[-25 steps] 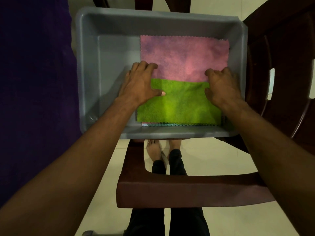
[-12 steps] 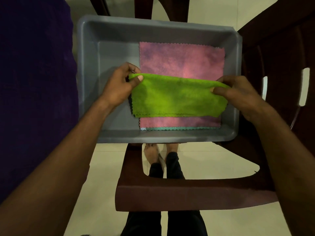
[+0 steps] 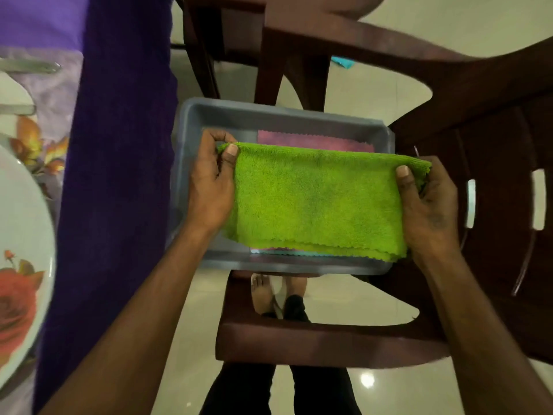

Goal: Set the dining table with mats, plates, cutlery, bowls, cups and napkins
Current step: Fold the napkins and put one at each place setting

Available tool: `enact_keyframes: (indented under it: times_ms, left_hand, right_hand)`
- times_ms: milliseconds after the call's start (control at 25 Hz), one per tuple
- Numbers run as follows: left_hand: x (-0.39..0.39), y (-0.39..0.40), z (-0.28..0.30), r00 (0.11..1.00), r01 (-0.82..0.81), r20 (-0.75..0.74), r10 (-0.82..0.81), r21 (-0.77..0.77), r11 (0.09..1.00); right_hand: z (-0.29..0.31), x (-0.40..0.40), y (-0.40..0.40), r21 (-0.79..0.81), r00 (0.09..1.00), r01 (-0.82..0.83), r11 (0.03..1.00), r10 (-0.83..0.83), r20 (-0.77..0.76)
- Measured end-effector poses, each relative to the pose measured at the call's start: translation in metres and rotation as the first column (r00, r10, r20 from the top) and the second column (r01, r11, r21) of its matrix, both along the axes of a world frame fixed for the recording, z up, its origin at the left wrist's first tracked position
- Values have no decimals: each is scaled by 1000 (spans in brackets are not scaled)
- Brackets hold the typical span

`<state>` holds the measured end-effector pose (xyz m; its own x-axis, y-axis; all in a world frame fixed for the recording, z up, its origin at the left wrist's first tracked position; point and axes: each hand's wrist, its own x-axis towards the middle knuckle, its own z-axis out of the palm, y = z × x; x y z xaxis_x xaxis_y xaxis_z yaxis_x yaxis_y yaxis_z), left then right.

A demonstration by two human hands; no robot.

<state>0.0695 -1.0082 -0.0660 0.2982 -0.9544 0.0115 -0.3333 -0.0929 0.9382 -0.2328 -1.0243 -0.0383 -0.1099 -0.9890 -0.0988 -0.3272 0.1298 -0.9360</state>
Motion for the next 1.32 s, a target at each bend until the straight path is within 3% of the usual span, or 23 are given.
enact_keyframes:
  times_ms: [160, 360, 560, 760, 960, 1120, 1200, 1320]
  left_hand:
    - [-1, 5, 42, 1000, 9, -9, -8, 102, 995]
    - [-3, 20, 98, 971, 58, -238, -26, 129, 990]
    - [-28, 37, 168, 980, 147, -146, -139, 48, 988]
    - [-52, 49, 236, 970, 243, 21, -242, -31, 970]
    - [-55, 59, 272, 983, 167, -84, -163, 54, 984]
    - [-61, 60, 292, 974, 138, -185, -130, 29, 990]
    - [-62, 62, 300, 974, 70, -219, -65, 18, 997]
    - [-52, 64, 303, 981, 34, -194, -28, 26, 999]
  right_hand:
    - [30, 3, 3, 43, 993, 95, 995, -91, -79]
    - [85, 9, 13, 71, 988, 151, 986, -152, 10]
    - [146, 50, 30, 11, 995, 36, 999, -37, 96]
    - [198, 105, 51, -140, 991, -132, 981, 129, -29]
    - [225, 123, 57, -316, 975, -203, 927, 160, -156]
    - [236, 129, 56, -392, 949, -286, 874, 201, -244]
    - [241, 129, 60, -370, 928, -365, 854, 303, -217]
    - [258, 120, 64, -296, 920, -387, 874, 386, -62]
